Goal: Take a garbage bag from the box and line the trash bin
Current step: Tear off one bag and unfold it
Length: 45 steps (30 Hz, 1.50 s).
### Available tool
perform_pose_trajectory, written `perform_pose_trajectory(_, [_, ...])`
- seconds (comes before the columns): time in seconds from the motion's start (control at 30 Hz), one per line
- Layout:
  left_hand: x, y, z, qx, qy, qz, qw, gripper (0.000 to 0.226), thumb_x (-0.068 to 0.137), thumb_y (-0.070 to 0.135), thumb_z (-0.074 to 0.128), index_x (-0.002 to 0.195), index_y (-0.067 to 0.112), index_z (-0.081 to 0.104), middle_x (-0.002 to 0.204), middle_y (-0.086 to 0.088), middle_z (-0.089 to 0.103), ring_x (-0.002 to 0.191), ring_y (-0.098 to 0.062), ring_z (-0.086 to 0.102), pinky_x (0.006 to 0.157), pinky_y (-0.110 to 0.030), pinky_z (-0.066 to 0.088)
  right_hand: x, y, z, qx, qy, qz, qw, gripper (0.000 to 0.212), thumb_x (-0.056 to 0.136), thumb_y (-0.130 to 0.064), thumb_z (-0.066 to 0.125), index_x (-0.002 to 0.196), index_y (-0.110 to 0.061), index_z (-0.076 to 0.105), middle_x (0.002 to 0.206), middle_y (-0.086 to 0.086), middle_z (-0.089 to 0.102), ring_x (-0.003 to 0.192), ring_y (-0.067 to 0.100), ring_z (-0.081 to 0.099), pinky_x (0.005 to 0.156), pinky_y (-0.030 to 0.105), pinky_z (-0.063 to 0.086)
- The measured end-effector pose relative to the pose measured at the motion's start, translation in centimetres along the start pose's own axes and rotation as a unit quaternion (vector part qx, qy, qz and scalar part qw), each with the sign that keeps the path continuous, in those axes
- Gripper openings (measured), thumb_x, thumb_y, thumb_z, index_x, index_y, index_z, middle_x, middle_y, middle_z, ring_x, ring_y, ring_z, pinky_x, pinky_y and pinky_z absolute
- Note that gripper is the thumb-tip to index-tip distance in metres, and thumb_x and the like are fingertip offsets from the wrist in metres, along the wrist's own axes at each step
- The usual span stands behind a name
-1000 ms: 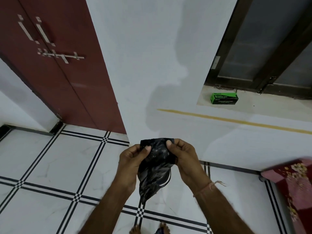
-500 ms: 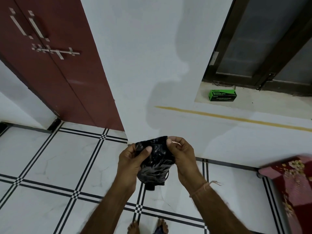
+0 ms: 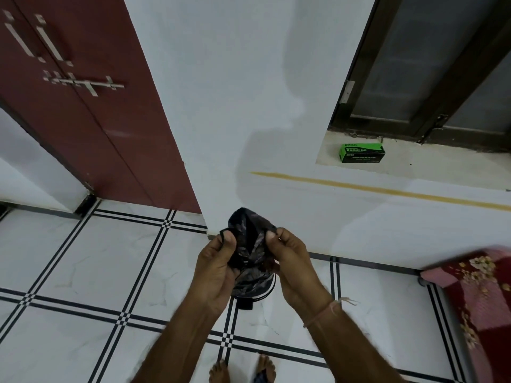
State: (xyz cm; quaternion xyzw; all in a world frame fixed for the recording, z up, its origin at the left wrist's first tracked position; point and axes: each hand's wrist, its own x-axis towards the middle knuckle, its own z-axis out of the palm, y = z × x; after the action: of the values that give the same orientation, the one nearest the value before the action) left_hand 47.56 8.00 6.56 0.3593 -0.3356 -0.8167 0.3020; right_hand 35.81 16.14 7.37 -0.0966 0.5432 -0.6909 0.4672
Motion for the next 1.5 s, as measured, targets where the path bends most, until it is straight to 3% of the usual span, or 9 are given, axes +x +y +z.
perform_pose_trajectory(0.1, [0.3, 0.2, -1.6, -0.007, 0.027, 0.024, 0.999, 0.039, 0.101, 0.035, 0.046, 0.114, 0.007, 0.070, 0.107, -0.009, 0.080, 0.100, -0.022, 0.076, 0.073, -0.033, 0.063, 1.5, 0.0, -1.0, 0.020, 0.080, 0.056, 0.995, 0.019, 0.108, -0.019, 0.049, 0.101, -0.009, 0.064, 0.087, 0.007, 0.072, 0.074, 0.016, 0.069, 0.064, 0.030, 0.058])
perform_pose_trajectory(0.27, [0.5, -0.8, -3.7, 0.133, 0.075, 0.101, 0.983, 0.046, 0.106, 0.043, 0.043, 0.107, 0.002, 0.064, 0.106, -0.026, 0.071, 0.099, -0.032, 0.067, 0.080, -0.046, 0.060, 3.8, 0.3, -1.6, 0.030, 0.181, 0.055, 0.981, 0.030, 0.107, -0.010, 0.043, 0.081, -0.009, 0.059, 0.079, 0.010, 0.060, 0.076, 0.024, 0.053, 0.068, 0.033, 0.049])
perform_pose_trajectory(0.47, [-1.2, 1.3, -6.8, 0.381, -0.019, 0.143, 0.913, 0.022, 0.101, 0.044, 0.050, 0.105, 0.035, 0.069, 0.092, 0.010, 0.074, 0.080, -0.004, 0.068, 0.071, -0.028, 0.056, 4.2, -1.2, -3.3, -0.052, -0.001, -0.066, 0.996, 0.030, 0.109, -0.018, 0.047, 0.100, 0.003, 0.065, 0.088, 0.017, 0.064, 0.082, 0.026, 0.058, 0.074, 0.034, 0.051])
perform_pose_trajectory(0.57, [-0.8, 2.8, -4.2, 0.356, -0.060, 0.053, 0.931, 0.064, 0.093, 0.073, 0.043, 0.138, 0.030, 0.058, 0.135, 0.016, 0.067, 0.130, -0.012, 0.060, 0.103, -0.038, 0.049, 4.2, -2.5, -3.4, -0.110, -0.107, -0.055, 0.987, 0.036, 0.110, -0.021, 0.045, 0.087, 0.000, 0.062, 0.075, 0.009, 0.064, 0.068, 0.020, 0.059, 0.069, 0.029, 0.051])
perform_pose_trajectory(0.63, [-1.4, 3.1, -2.9, 0.333, -0.141, 0.000, 0.933, 0.051, 0.109, 0.046, 0.038, 0.146, 0.014, 0.052, 0.145, 0.002, 0.062, 0.139, -0.023, 0.052, 0.108, -0.034, 0.045, 4.5, -3.0, -3.0, -0.139, -0.146, -0.042, 0.979, 0.037, 0.110, -0.022, 0.045, 0.079, -0.008, 0.060, 0.067, 0.003, 0.060, 0.061, 0.014, 0.054, 0.063, 0.026, 0.047])
perform_pose_trajectory(0.87, [0.6, 2.2, 0.0, 0.274, -0.198, -0.032, 0.941, 0.022, 0.098, 0.016, 0.065, 0.111, 0.003, 0.077, 0.108, -0.017, 0.079, 0.100, -0.027, 0.075, 0.084, -0.031, 0.057, 5.7, -5.2, -2.1, -0.164, -0.171, -0.018, 0.971, 0.035, 0.108, -0.020, 0.048, 0.076, -0.008, 0.060, 0.062, 0.000, 0.064, 0.053, 0.010, 0.057, 0.054, 0.023, 0.048])
perform_pose_trajectory(1.03, [0.1, 0.2, 1.7, 0.176, -0.037, 0.003, 0.984, 0.020, 0.089, 0.011, 0.075, 0.107, 0.002, 0.076, 0.102, -0.019, 0.079, 0.097, -0.034, 0.076, 0.078, -0.034, 0.060, 5.2, -3.7, -2.9, -0.361, 0.164, -0.234, 0.888, 0.018, 0.097, -0.031, 0.068, 0.089, -0.016, 0.064, 0.079, -0.009, 0.065, 0.071, 0.005, 0.059, 0.070, 0.025, 0.049])
perform_pose_trajectory(1.2, [-0.2, -0.1, 2.5, 0.124, 0.001, -0.011, 0.992, 0.025, 0.096, 0.020, 0.067, 0.113, 0.004, 0.075, 0.104, -0.019, 0.079, 0.097, -0.031, 0.077, 0.072, -0.033, 0.062, -0.4, -0.8, -1.7, -0.159, -0.089, -0.049, 0.982, 0.024, 0.095, -0.020, 0.072, 0.095, 0.004, 0.068, 0.088, 0.021, 0.073, 0.080, 0.020, 0.072, 0.072, 0.029, 0.059])
perform_pose_trajectory(1.5, [0.4, -1.5, 0.8, 0.065, 0.004, -0.050, 0.997, 0.044, 0.100, 0.036, 0.054, 0.121, 0.001, 0.069, 0.114, -0.018, 0.077, 0.105, -0.030, 0.074, 0.084, -0.045, 0.061, 0.8, -0.1, -3.4, -0.079, -0.001, -0.010, 0.997, 0.018, 0.097, -0.016, 0.068, 0.083, -0.004, 0.070, 0.079, 0.017, 0.070, 0.074, 0.023, 0.067, 0.071, 0.032, 0.059])
